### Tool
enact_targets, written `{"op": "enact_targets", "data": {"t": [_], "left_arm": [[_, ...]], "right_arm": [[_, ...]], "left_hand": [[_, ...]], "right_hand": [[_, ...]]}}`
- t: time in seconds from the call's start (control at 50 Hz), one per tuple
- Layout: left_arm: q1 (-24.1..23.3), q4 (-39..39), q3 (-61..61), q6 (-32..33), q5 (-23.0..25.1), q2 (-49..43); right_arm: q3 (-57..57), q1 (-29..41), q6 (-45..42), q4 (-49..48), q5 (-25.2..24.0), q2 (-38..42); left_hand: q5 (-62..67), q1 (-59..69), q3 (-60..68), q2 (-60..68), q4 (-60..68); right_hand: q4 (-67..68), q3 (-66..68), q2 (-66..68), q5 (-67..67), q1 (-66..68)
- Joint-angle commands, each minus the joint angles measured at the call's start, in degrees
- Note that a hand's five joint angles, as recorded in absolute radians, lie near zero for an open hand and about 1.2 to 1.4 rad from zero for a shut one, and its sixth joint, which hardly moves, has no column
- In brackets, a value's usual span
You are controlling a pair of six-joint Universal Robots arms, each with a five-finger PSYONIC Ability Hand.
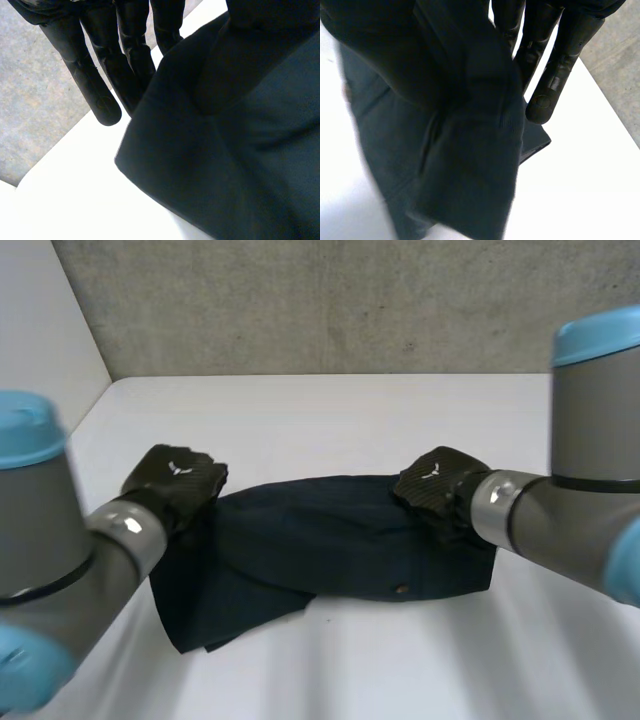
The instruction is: Fold the shorts.
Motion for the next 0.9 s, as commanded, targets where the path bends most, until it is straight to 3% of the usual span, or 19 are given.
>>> {"op": "enact_targets", "data": {"t": [0.02,0.08,0.16,0.28,0.38,0.6,0.76,0.9], "left_arm": [[0.02,7.53,22.47,3.6,-7.59,-13.51],[-0.51,10.78,31.73,4.48,-10.07,-14.75],[-0.16,20.78,44.83,5.19,-10.42,-14.67],[-0.51,35.56,45.13,5.28,-11.04,-10.45],[-0.34,42.51,34.7,5.19,-10.25,-4.83],[-0.34,43.92,9.37,4.66,-10.34,-4.2],[-1.91,48.32,-4.18,5.27,-10.86,-17.11],[-4.29,42.72,-10.67,10.0,-10.95,-16.79]], "right_arm": [[-10.97,0.09,0.73,-17.85,2.7,7.76],[-18.09,0.27,0.55,-29.27,5.34,7.76],[-23.91,0.0,0.99,-44.47,6.49,6.54],[-22.96,0.09,2.31,-59.91,7.11,2.58],[-19.1,0.09,3.71,-58.6,7.9,1.26],[-2.16,-0.7,4.94,-54.03,6.33,0.11],[8.68,-0.44,3.54,-51.22,3.16,10.39],[12.11,-0.7,1.87,-40.42,3.24,11.81]], "left_hand": [[15.36,15.49,11.54,11.43,11.47],[15.36,15.49,11.54,11.43,11.47],[15.36,15.49,11.54,11.43,11.47],[15.36,15.49,11.54,11.43,11.47],[15.36,15.49,11.54,11.43,11.47],[15.36,15.49,11.54,11.43,11.47],[15.36,15.49,11.54,11.43,11.47],[15.36,15.49,11.54,11.43,11.47]], "right_hand": [[11.73,12.4,12.47,14.13,23.63],[11.73,12.4,12.47,14.13,23.63],[11.73,12.4,12.47,14.13,23.63],[11.73,12.4,12.47,14.13,23.63],[11.73,12.4,12.47,14.13,23.63],[11.73,12.4,12.47,14.13,23.63],[11.73,12.4,12.47,14.13,23.63],[11.73,12.4,12.47,14.13,23.63]]}}
